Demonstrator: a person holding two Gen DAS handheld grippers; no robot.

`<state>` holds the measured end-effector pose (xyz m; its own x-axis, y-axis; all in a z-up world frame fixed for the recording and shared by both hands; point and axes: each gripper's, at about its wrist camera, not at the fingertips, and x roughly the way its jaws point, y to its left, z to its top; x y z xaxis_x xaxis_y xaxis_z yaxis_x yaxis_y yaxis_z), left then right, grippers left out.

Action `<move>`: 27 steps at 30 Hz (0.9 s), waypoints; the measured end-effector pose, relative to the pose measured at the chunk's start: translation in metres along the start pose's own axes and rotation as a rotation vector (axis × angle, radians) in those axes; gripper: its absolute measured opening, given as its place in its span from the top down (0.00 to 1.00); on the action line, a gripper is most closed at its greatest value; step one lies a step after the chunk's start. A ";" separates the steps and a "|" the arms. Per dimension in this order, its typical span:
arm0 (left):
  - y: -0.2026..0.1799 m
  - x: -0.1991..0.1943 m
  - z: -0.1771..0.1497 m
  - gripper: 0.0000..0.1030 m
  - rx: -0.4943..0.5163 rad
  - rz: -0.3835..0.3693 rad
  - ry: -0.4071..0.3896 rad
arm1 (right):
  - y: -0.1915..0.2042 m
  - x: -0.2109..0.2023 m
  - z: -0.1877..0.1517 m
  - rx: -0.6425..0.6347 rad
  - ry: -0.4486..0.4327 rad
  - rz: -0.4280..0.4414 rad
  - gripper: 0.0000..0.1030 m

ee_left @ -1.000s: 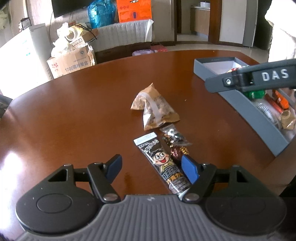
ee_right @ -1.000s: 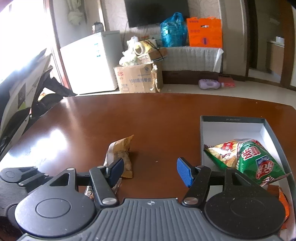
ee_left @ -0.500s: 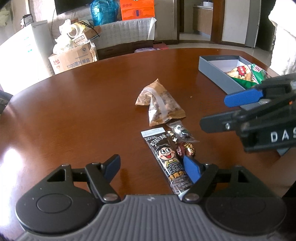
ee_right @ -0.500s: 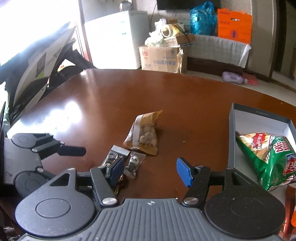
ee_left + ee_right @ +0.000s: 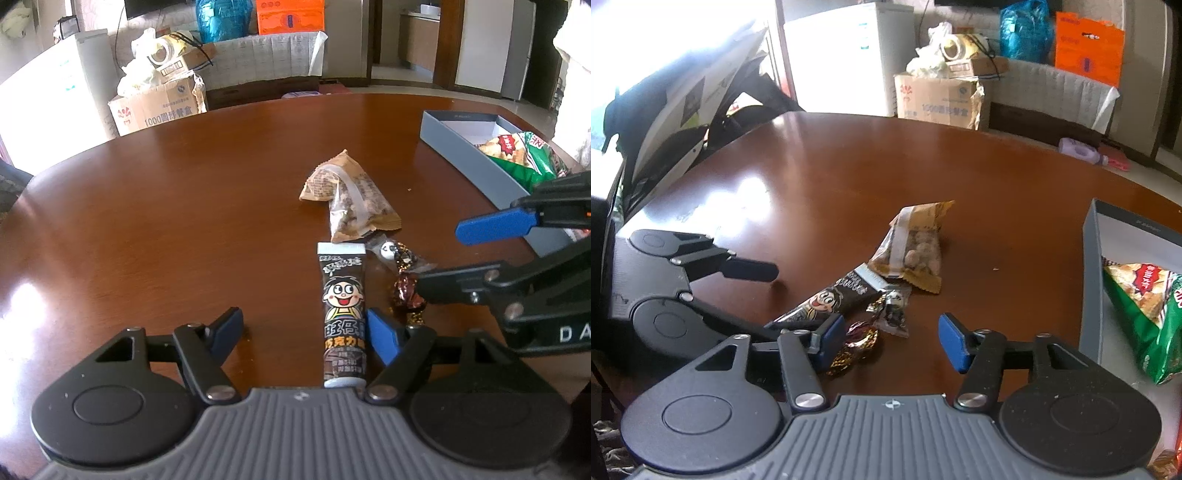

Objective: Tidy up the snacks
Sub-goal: 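Close left tool on black chocolate tube while right tool grasps brown wrapped candy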

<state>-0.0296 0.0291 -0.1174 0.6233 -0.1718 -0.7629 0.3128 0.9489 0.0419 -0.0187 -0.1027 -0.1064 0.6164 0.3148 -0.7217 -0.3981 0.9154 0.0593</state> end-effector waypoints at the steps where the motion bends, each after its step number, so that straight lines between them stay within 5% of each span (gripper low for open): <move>1: 0.000 0.000 0.000 0.30 0.001 -0.001 -0.001 | 0.001 0.000 -0.001 -0.001 0.004 0.003 0.45; 8: 0.006 -0.001 0.000 0.38 0.006 0.023 -0.010 | 0.005 0.006 -0.004 -0.007 0.039 0.032 0.46; 27: 0.025 0.001 0.000 0.40 -0.046 0.024 -0.007 | 0.030 0.029 -0.001 -0.109 0.082 0.033 0.58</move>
<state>-0.0209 0.0524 -0.1172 0.6353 -0.1509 -0.7574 0.2647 0.9639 0.0299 -0.0136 -0.0663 -0.1263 0.5464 0.3186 -0.7745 -0.4915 0.8708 0.0114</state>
